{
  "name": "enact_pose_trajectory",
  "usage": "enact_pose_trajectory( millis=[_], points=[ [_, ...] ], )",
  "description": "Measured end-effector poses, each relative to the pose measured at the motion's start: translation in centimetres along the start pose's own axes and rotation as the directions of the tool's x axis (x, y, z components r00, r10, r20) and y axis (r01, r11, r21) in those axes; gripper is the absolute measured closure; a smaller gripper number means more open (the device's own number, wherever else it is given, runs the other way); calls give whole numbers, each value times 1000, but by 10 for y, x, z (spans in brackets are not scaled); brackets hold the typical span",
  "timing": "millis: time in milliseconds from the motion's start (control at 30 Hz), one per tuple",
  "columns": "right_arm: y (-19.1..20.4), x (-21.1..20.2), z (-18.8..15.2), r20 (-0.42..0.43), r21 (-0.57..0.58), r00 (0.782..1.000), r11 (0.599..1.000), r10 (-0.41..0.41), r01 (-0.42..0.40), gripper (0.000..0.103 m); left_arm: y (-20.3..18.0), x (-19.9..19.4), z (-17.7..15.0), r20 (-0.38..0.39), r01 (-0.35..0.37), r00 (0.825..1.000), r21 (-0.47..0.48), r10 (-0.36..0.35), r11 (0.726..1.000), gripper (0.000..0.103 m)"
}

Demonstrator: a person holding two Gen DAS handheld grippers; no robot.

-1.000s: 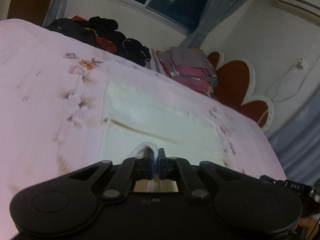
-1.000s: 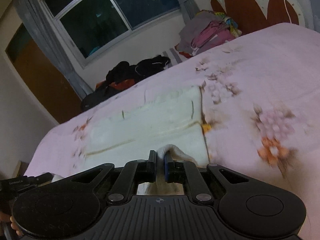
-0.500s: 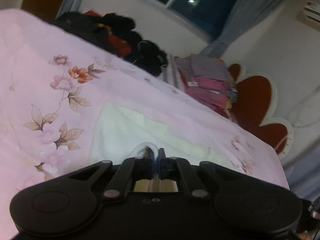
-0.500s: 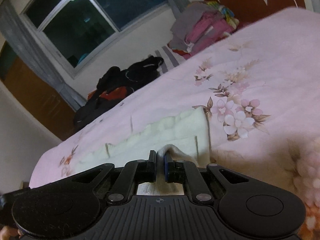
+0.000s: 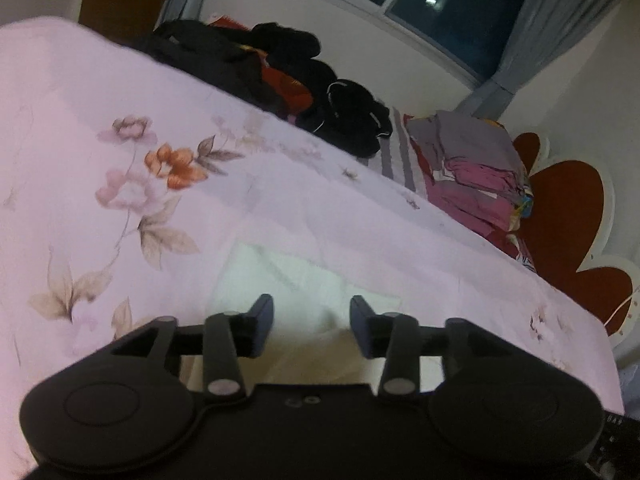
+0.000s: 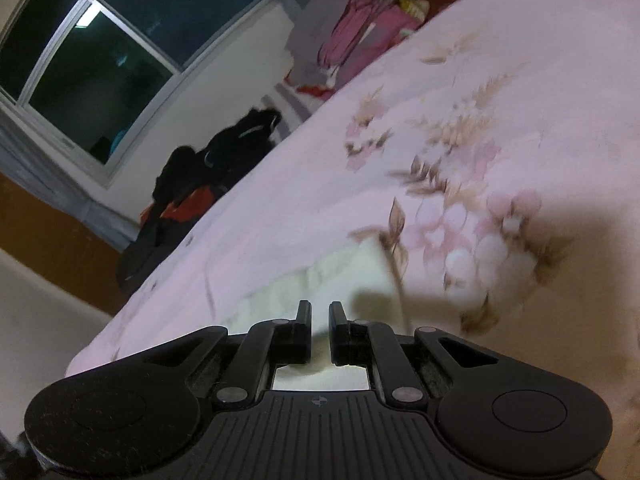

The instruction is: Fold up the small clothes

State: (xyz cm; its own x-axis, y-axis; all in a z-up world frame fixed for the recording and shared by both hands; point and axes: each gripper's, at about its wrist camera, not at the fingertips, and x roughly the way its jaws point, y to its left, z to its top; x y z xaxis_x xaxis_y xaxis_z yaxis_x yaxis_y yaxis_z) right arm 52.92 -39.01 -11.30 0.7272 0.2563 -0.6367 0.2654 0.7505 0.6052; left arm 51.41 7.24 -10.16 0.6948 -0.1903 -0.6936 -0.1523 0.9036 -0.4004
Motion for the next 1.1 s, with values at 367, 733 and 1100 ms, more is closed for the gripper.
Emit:
enact_pose_trajectory(
  millis=[367,733,1100],
  points=[
    [17,14,-4,17,-284,999,958,-34,37,29,-16,29,-16,-75,32,997,246,-14,969,50],
    [25,53,-13,-59,-459,995,888,-76,40,73,-27,45,-23,-101,58,995,350,-24,935,94],
    [38,31,-13,63,-495,998,868,1,30,99,-26,14,-10,64,58,995,313,-82,948,99]
  ],
)
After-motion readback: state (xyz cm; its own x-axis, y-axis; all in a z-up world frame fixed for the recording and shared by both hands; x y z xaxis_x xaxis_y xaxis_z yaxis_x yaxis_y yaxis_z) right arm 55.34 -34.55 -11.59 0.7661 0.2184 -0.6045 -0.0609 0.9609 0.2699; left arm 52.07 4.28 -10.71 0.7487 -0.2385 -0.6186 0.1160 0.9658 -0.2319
